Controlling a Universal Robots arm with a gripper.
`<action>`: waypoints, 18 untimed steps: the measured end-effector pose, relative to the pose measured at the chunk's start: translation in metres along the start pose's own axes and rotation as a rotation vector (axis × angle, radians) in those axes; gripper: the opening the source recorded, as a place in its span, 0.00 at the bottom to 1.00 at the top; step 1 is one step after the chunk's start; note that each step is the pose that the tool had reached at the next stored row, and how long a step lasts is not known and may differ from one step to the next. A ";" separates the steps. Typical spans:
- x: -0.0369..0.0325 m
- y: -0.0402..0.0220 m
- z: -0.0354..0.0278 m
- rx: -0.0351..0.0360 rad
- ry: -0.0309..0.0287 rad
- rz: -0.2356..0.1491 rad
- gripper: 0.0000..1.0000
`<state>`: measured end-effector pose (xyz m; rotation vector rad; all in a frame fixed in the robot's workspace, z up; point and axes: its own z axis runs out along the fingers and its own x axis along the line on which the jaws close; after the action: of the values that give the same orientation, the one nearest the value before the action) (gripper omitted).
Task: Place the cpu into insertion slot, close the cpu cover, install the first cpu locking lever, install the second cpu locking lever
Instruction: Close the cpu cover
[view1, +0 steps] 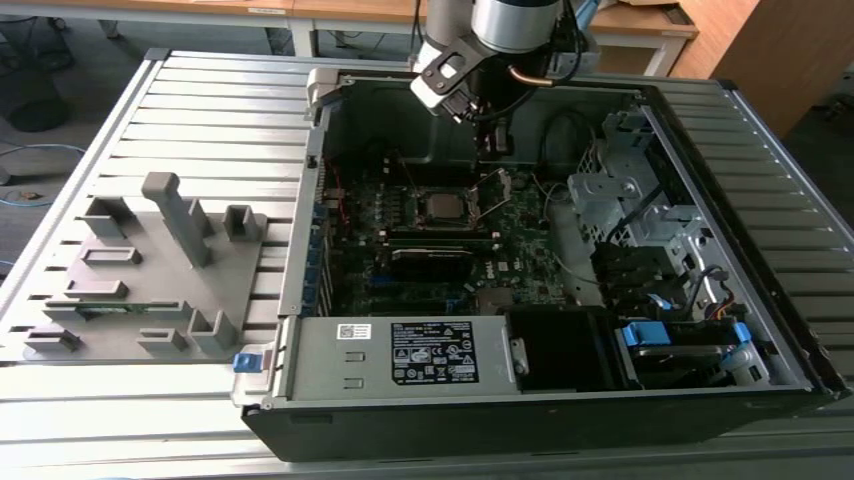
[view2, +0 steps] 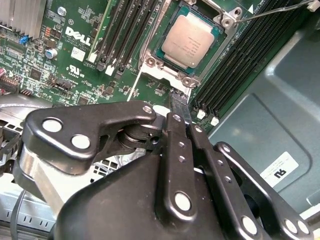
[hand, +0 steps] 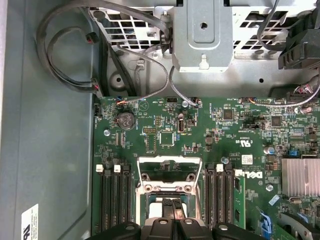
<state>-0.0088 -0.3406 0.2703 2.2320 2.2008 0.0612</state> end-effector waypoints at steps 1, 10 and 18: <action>0.0000 0.0001 0.0002 0.0001 -0.0002 0.000 0.11; 0.0008 0.0136 0.0024 0.0015 -0.0001 0.000 0.11; 0.0018 0.0280 0.0043 0.0029 0.0000 0.000 0.11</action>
<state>0.0193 -0.3390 0.2669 2.2336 2.2022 0.0581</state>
